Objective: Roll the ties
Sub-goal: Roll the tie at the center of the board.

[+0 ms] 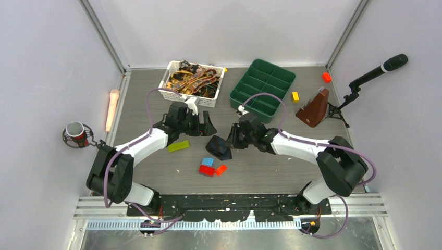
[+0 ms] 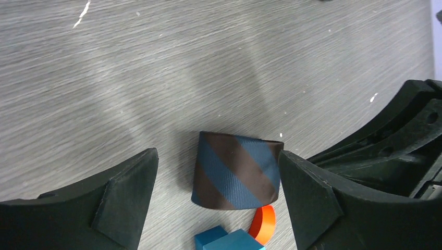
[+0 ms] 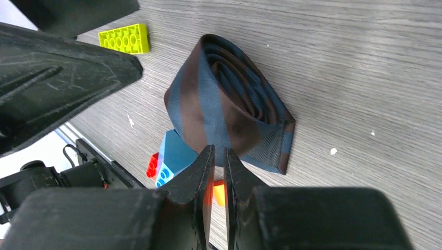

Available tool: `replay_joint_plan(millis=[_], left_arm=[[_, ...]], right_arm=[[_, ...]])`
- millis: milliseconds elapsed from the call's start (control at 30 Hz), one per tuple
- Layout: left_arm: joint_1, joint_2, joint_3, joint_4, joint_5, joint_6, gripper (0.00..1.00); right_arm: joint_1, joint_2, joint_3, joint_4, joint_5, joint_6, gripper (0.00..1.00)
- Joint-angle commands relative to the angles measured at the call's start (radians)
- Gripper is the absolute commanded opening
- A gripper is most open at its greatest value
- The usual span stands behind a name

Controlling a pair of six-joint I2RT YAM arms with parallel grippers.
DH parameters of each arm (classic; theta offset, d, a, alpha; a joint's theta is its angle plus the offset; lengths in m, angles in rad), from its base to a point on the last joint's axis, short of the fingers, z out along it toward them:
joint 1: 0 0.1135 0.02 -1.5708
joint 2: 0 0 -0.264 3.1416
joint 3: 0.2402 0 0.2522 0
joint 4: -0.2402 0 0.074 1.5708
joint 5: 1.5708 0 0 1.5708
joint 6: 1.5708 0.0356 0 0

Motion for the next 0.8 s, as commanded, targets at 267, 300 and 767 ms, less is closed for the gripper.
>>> replay_joint_plan(millis=[267, 300, 767], left_arm=[[0.016, 0.11, -0.011, 0.125, 0.193, -0.002, 0.89], [0.016, 0.114, -0.011, 0.123, 0.197, 0.0, 0.89], [0.016, 0.196, -0.003, 0.089, 0.294, -0.01, 0.88]], right_arm=[[0.003, 0.084, 0.075, -0.045, 0.037, 0.046, 0.14], [0.004, 0.087, 0.077, -0.051, 0.043, 0.046, 0.14], [0.004, 0.091, 0.066, -0.069, 0.049, 0.062, 0.14]])
